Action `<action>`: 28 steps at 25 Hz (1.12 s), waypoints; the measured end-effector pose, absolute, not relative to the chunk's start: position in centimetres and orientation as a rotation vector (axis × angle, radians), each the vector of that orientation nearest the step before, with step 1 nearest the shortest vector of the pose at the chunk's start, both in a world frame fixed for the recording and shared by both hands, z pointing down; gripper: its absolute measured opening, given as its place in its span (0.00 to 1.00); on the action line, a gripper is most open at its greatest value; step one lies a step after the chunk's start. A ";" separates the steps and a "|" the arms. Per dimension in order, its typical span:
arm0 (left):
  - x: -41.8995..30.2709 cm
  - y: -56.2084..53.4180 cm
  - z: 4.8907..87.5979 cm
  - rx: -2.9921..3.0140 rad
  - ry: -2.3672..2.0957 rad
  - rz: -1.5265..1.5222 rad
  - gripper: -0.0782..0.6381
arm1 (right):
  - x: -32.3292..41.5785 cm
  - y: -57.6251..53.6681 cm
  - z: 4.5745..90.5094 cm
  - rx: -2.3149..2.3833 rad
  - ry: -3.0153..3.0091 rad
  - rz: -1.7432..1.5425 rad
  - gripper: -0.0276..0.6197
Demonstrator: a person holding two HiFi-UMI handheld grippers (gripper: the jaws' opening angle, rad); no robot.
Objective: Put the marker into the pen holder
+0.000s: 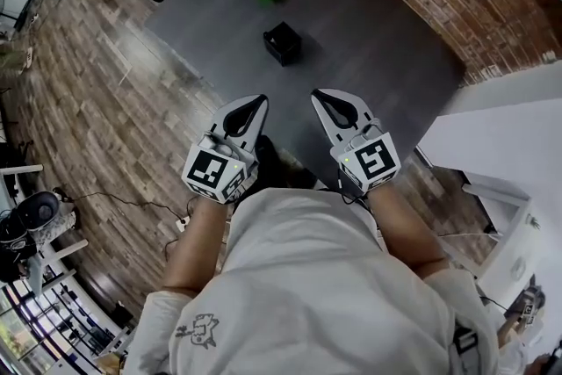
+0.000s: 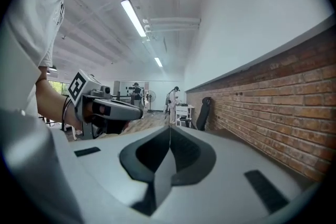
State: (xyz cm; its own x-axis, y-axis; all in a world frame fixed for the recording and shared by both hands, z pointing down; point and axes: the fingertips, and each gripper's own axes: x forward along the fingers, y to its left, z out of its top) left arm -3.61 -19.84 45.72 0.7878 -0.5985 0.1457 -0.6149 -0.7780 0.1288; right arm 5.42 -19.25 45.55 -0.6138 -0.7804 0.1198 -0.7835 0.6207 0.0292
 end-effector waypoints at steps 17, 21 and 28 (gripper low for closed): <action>-5.4 -12.3 41.9 2.857 -1.007 0.097 0.13 | 3.2 -12.2 40.9 1.237 -2.795 -0.087 0.05; -6.9 -11.1 41.0 2.882 -0.967 0.098 0.13 | 2.1 -11.1 40.0 1.280 -2.783 -0.095 0.05; -10.5 -7.5 40.7 2.913 -0.876 0.085 0.13 | -0.8 -7.4 39.2 1.365 -2.735 -0.099 0.05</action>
State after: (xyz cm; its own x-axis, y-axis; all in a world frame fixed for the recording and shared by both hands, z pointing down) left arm -10.52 -7.54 40.70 0.8332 -0.5470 0.0816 -0.5525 -0.8299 0.0782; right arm -0.76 -7.36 39.15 -0.5988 -0.7996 0.0460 -0.7942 0.6002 0.0950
